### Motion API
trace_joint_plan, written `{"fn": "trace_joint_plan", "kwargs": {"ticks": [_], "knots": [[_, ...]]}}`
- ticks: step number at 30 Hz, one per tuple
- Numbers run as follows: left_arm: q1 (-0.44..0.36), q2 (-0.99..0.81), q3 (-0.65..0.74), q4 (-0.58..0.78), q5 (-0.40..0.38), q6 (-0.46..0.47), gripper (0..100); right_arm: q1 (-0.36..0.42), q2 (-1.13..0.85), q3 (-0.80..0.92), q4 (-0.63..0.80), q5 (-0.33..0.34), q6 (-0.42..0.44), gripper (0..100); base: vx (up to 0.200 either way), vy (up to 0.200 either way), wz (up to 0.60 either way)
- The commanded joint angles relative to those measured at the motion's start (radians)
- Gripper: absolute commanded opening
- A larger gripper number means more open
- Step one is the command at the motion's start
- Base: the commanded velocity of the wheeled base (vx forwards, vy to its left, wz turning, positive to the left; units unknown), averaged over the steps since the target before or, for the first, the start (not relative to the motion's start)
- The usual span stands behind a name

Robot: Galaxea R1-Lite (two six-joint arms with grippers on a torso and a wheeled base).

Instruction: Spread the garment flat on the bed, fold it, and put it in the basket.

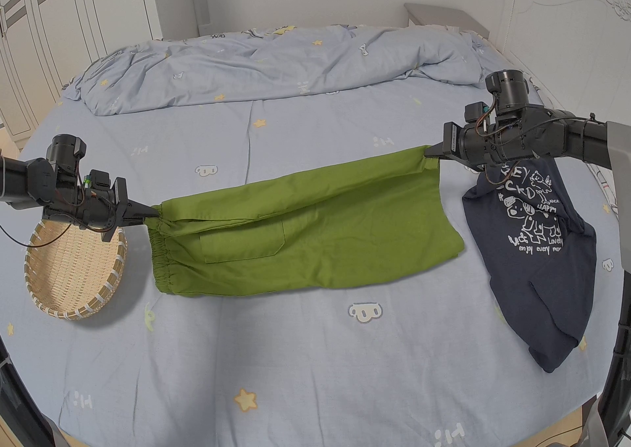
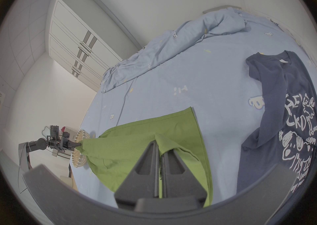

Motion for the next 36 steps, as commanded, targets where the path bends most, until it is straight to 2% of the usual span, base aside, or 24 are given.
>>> {"fn": "trace_joint_plan", "kwargs": {"ticks": [1,36], "knots": [[0.001,0.038,-0.011,0.000,0.000,0.001,0,-0.006,0.016,0.009,-0.014,0.000,0.001,0,0.000,0.000,0.00],[-0.014,0.159,-0.136,-0.004,0.001,0.000,0,-0.012,0.083,0.018,-0.059,-0.011,0.007,0,0.000,0.000,0.00]]}}
